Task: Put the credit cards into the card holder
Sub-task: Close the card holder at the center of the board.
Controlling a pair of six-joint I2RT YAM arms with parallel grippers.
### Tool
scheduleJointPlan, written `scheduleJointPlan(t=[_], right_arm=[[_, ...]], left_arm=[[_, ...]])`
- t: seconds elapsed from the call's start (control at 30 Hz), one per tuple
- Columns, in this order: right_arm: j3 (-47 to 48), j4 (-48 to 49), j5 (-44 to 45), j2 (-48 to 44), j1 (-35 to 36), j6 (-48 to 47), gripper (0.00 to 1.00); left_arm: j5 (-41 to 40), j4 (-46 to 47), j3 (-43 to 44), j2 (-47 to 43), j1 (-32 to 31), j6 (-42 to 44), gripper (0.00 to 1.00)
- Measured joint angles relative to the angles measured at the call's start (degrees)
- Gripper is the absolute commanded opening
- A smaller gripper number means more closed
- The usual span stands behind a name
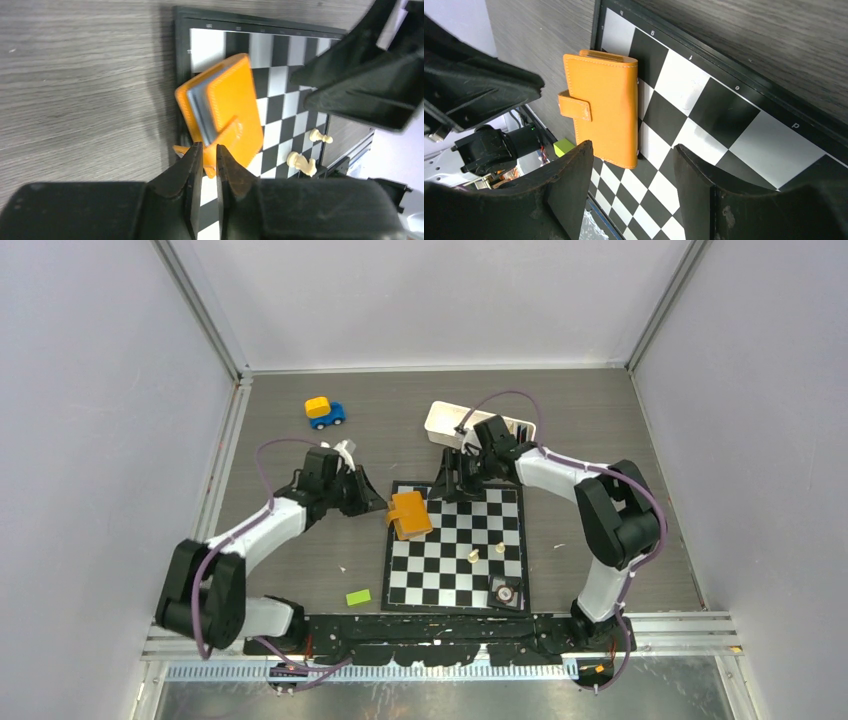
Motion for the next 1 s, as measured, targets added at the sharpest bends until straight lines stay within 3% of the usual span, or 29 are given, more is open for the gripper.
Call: scheduleJointPlan(t=[0.1,0.27,0.53,0.7,1.0], right_arm=[[0.0,0.1,0.3,1.4,0.9,0.7,0.59],[0.4,0.8,-0.3,4.7,2.6,2.1,0.54],[2.2,2.6,-0.5,7.2,4.5,3.5,0.44],[2.8,3.7,-0.7,8.3,5.5,4.6,0.43],[3.3,5.8,-1.2,9.5,6.9,6.4,0.41]], left_arm=[[1.7,-0.1,1.1,5.8,1.4,-0.5,0.37],[4.1,0.2,1.4,11.3,2.4,-1.9,0.48],[5.9,3.4,1.2,11.7,3.3,-3.6,0.52],[5.8,8.0,-1.5,10.0,3.7,-5.5,0.64],[6.4,13.7,-4.4,10.0,3.9,-7.8,0.64]])
